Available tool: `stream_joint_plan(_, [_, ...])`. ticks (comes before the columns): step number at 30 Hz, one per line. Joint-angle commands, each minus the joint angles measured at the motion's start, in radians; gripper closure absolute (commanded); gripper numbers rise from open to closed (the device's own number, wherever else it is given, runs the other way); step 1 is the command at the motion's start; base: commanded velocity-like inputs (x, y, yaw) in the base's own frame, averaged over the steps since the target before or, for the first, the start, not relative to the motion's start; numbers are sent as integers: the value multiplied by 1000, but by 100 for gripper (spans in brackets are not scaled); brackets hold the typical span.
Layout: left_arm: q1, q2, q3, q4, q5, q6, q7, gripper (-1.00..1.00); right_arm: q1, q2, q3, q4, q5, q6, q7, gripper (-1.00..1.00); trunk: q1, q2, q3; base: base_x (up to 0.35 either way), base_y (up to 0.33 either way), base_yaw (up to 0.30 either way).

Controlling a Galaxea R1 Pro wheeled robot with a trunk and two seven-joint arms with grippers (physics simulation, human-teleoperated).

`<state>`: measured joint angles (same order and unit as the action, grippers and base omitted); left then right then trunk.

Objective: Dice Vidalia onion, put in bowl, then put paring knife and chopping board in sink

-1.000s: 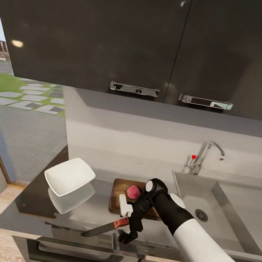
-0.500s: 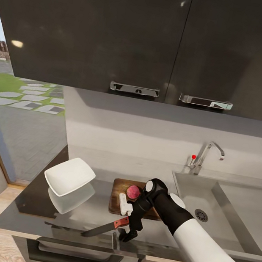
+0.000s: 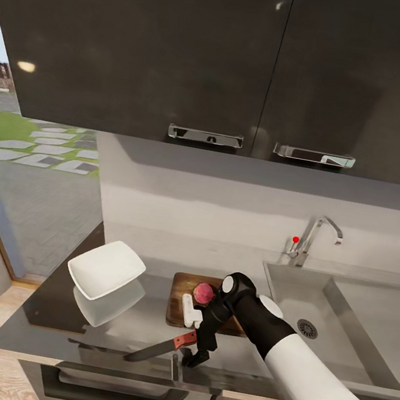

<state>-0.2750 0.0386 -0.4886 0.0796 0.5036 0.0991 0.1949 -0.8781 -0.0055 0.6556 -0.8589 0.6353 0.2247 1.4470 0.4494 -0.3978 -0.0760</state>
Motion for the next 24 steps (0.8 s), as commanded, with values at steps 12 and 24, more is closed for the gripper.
stream_joint_plan(12, [-1, 0, -8, 0, 7, 4, 2, -100, -1, -1, 2, -2, 1, 10, -7, -100, 1, -2, -5, 0, 0, -8])
stream_joint_plan(24, [-1, 0, -8, 0, 7, 3, 1, -100, -1, -1, 3, -2, 1, 10, -20, -100, 1, -2, -22, 0, 0, -79])
